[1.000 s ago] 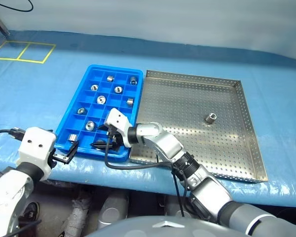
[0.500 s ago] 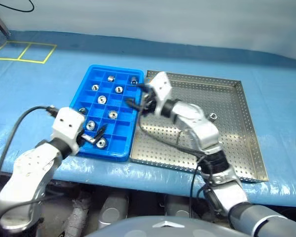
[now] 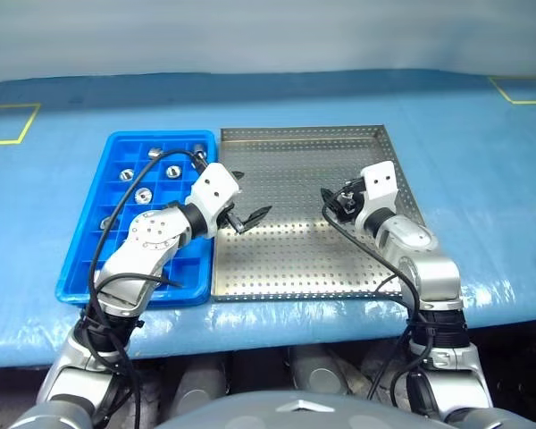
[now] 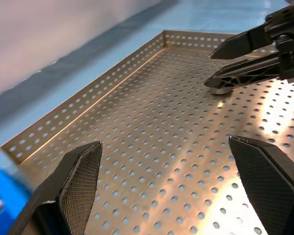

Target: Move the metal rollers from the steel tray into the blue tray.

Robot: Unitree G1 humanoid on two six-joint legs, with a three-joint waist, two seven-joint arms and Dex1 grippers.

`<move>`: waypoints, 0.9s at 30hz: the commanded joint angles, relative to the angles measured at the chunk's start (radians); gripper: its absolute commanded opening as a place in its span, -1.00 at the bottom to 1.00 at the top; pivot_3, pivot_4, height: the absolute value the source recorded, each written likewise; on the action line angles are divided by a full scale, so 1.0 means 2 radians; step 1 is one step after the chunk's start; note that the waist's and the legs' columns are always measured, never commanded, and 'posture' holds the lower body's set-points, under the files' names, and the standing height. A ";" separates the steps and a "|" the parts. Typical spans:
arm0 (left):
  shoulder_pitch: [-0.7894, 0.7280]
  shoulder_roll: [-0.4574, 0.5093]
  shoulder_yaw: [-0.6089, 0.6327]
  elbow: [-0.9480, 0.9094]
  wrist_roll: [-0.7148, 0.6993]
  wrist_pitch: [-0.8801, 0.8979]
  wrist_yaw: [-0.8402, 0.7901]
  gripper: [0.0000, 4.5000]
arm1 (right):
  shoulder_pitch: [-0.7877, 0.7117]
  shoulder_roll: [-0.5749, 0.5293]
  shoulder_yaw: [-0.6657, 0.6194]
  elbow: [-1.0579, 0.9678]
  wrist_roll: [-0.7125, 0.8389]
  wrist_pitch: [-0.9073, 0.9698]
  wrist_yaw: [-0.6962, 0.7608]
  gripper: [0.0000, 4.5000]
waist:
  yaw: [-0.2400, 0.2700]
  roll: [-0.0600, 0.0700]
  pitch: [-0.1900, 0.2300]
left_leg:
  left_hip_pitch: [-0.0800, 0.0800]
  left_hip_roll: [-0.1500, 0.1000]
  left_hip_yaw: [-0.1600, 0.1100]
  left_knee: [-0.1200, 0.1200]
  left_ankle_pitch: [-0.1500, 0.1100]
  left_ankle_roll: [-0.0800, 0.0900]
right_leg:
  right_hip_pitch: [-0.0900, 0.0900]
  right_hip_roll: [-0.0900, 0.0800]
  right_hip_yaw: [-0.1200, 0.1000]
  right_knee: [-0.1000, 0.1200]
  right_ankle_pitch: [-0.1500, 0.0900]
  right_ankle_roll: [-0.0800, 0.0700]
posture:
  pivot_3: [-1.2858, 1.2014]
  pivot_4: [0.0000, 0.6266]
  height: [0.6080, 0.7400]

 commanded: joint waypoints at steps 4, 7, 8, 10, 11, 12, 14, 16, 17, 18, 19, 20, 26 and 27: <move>0.014 0.001 0.004 -0.014 0.004 -0.017 -0.005 1.00 | -0.025 0.005 -0.013 0.049 0.006 -0.040 -0.010 0.64 | -0.015 0.000 0.000 | 0.000 -0.001 0.003 0.001 0.000 0.002 | 0.000 0.000 0.003 0.000 0.001 0.002 | -0.16 -0.52 1.00; 0.027 -0.002 0.005 -0.023 0.000 -0.016 -0.004 1.00 | -0.039 0.005 -0.014 0.085 0.007 -0.056 -0.009 0.64 | -0.018 0.000 0.000 | 0.001 -0.001 0.003 0.001 0.000 0.002 | 0.000 0.000 0.003 0.000 0.001 0.003 | -0.16 -0.52 1.00; 0.030 -0.003 0.006 -0.024 0.001 -0.016 -0.003 1.00 | -0.044 0.006 -0.013 0.096 0.007 -0.062 -0.009 0.64 | -0.018 0.000 0.000 | 0.001 -0.001 0.003 0.001 0.000 0.002 | 0.000 0.000 0.003 0.000 0.001 0.003 | -0.14 -0.52 1.00; 0.033 -0.004 0.008 -0.024 0.002 -0.016 0.000 1.00 | -0.051 0.007 -0.012 0.112 0.008 -0.069 -0.009 0.64 | -0.017 0.000 0.000 | 0.001 -0.001 0.003 0.001 0.000 0.002 | 0.000 0.000 0.003 0.000 0.002 0.003 | -0.14 -0.52 1.00; 0.034 -0.004 0.009 -0.024 0.003 -0.016 0.001 1.00 | -0.055 0.008 -0.011 0.117 0.009 -0.071 -0.008 0.64 | -0.016 0.000 0.000 | 0.001 -0.001 0.003 0.001 0.000 0.002 | 0.000 0.000 0.003 0.000 0.002 0.003 | -0.12 -0.52 1.00; 0.035 -0.004 0.010 -0.024 0.003 -0.015 0.001 1.00 | -0.058 0.010 -0.010 0.122 0.011 -0.071 -0.007 0.64 | -0.016 0.000 0.000 | 0.001 -0.001 0.003 0.001 0.000 0.002 | 0.000 0.000 0.003 0.000 0.002 0.003 | -0.12 -0.52 1.00; 0.037 -0.004 0.012 -0.026 0.005 -0.015 0.003 1.00 | -0.065 0.012 -0.006 0.133 0.010 -0.075 -0.004 0.64 | -0.015 0.000 0.000 | 0.001 -0.001 0.003 0.001 0.000 0.002 | 0.000 0.000 0.004 0.000 0.002 0.003 | -0.12 -0.52 1.00; 0.040 -0.003 0.013 -0.028 0.006 -0.014 0.005 1.00 | -0.070 0.015 -0.004 0.147 0.008 -0.082 -0.003 0.64 | -0.013 0.000 0.000 | 0.001 -0.001 0.003 0.001 0.000 0.002 | 0.000 0.000 0.004 0.000 0.002 0.003 | -0.11 -0.52 1.00; 0.041 -0.002 0.014 -0.029 0.006 -0.013 0.006 1.00 | -0.073 0.017 -0.004 0.154 0.007 -0.085 -0.003 0.64 | -0.012 0.000 0.000 | 0.001 -0.001 0.003 0.001 0.000 0.002 | 0.000 0.000 0.004 0.000 0.002 0.003 | -0.11 -0.52 1.00; 0.043 -0.002 0.015 -0.030 0.006 -0.013 0.006 1.00 | -0.076 0.018 -0.004 0.162 0.006 -0.087 -0.003 0.64 | -0.011 0.000 0.000 | 0.001 -0.001 0.003 0.001 0.000 0.002 | 0.000 0.000 0.004 0.000 0.002 0.003 | -0.11 -0.52 1.00; 0.044 -0.001 0.016 -0.031 0.006 -0.012 0.006 1.00 | -0.080 0.019 -0.004 0.170 0.006 -0.088 -0.003 0.64 | -0.009 0.000 0.000 | 0.001 -0.001 0.003 0.001 0.000 0.002 | 0.000 0.000 0.004 0.000 0.002 0.003 | -0.11 -0.52 1.00; 0.045 -0.001 0.016 -0.032 0.006 -0.012 0.007 1.00 | -0.083 0.020 -0.004 0.178 0.005 -0.089 -0.005 0.64 | -0.008 0.000 0.000 | 0.001 -0.001 0.003 0.001 0.000 0.002 | 0.000 0.000 0.004 0.000 0.002 0.003 | -0.11 -0.52 1.00; 0.048 0.002 0.019 -0.037 0.005 -0.009 0.006 1.00 | -0.093 0.021 -0.008 0.203 0.000 -0.089 -0.018 0.64 | -0.003 0.000 0.000 | 0.000 -0.001 0.003 0.001 0.000 0.002 | 0.000 0.000 0.004 0.000 0.002 0.003 | -0.10 -0.52 1.00; 0.048 0.002 0.020 -0.037 0.004 -0.009 0.006 1.00 | -0.093 0.021 -0.008 0.204 0.001 -0.088 -0.018 0.64 | -0.002 0.000 0.000 | 0.000 -0.001 0.003 0.001 0.000 0.002 | 0.000 0.000 0.004 0.000 0.002 0.003 | -0.10 -0.52 1.00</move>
